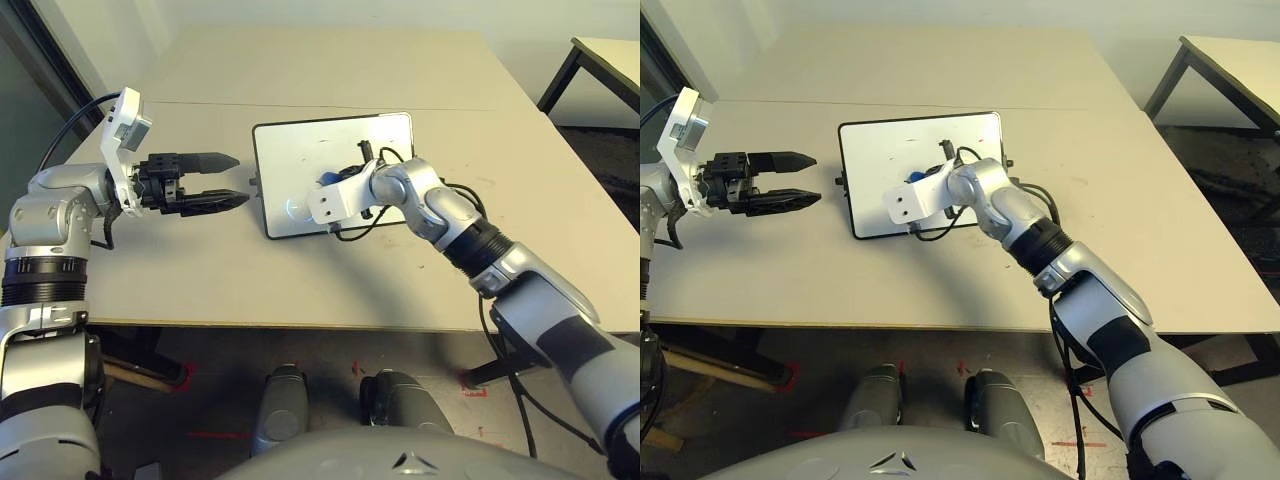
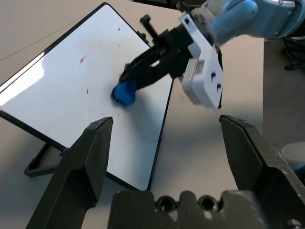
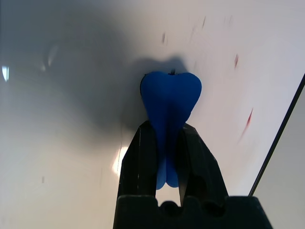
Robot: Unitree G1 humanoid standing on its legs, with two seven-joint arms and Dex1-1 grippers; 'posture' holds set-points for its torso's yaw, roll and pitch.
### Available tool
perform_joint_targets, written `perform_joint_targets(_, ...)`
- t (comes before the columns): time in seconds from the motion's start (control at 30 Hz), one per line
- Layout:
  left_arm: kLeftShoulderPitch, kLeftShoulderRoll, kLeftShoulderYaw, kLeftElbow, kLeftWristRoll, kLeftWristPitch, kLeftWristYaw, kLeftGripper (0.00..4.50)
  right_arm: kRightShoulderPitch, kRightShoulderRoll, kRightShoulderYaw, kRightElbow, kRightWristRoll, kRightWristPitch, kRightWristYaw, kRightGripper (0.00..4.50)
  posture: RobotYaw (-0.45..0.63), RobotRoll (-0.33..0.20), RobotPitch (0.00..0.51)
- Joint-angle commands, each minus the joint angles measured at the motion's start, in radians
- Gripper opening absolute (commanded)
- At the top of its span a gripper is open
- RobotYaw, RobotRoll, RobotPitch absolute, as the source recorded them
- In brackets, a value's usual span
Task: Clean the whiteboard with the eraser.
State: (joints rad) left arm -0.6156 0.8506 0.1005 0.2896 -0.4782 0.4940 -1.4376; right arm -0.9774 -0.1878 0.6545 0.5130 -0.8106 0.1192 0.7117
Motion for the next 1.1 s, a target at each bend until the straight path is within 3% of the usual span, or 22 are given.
perform_joint_targets(0.03, 0.007, 0.002, 0.007, -0.013, -0.012, 0.009, 0.005, 4.5, -0.007, 0.01, 0.025, 0.045, -0.011, -0.011, -0.012, 0.37, 0.36, 0.0, 0.034)
perform_joint_targets(0.27, 0.005, 0.003, 0.008, -0.011, -0.011, 0.009, 0.004, 4.5, 0.011, -0.013, 0.019, 0.003, -0.006, -0.008, 0.005, 0.37, 0.36, 0.0, 0.035)
perform_joint_targets(0.63, -0.008, -0.004, -0.001, 0.011, -0.004, -0.003, -0.002, 4.5, 0.102, -0.153, -0.026, -0.183, -0.021, 0.098, 0.083, 0.37, 0.33, 0.0, 0.034)
perform_joint_targets(0.83, -0.018, -0.009, -0.007, 0.022, 0.0, -0.01, -0.006, 4.5, 0.132, -0.158, -0.033, -0.249, -0.056, 0.266, 0.126, 0.37, 0.32, 0.0, 0.032)
perform_joint_targets(1.1, -0.023, -0.008, -0.01, 0.031, 0.002, -0.015, -0.01, 4.5, 0.131, -0.146, -0.01, -0.289, -0.068, 0.308, 0.138, 0.37, 0.32, 0.0, 0.031)
